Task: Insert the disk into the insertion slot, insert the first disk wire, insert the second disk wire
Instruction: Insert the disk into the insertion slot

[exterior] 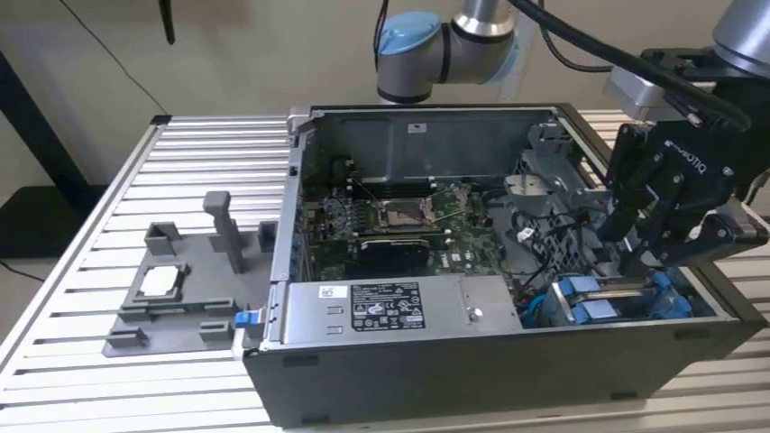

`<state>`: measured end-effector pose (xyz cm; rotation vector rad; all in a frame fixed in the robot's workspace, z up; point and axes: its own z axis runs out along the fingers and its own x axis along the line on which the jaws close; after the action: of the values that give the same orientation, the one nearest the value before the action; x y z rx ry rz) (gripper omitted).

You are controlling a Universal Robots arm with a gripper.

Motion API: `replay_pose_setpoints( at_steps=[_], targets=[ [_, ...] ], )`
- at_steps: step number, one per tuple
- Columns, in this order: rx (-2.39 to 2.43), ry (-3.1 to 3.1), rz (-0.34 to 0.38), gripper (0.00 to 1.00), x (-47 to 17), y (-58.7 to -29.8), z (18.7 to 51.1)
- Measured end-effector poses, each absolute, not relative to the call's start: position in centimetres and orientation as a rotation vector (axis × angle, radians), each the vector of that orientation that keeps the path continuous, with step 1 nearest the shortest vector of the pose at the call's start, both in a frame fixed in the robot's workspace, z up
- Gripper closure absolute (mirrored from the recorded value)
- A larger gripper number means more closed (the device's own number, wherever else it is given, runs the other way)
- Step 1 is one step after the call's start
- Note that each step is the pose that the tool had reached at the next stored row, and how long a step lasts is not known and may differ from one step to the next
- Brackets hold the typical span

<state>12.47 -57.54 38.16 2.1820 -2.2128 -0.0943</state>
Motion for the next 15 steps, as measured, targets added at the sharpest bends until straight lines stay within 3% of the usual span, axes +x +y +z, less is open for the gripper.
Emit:
replay_pose_setpoints(
  at_steps=[3,9,15],
  targets=[
    [2.186,-2.217,-0.087,0.53,12.5,-57.5,38.5],
    [2.239,-2.268,0.015,0.53,12.4,-57.2,38.6],
    [2.255,-2.283,0.052,0.53,12.3,-56.3,39.2]
  ],
)
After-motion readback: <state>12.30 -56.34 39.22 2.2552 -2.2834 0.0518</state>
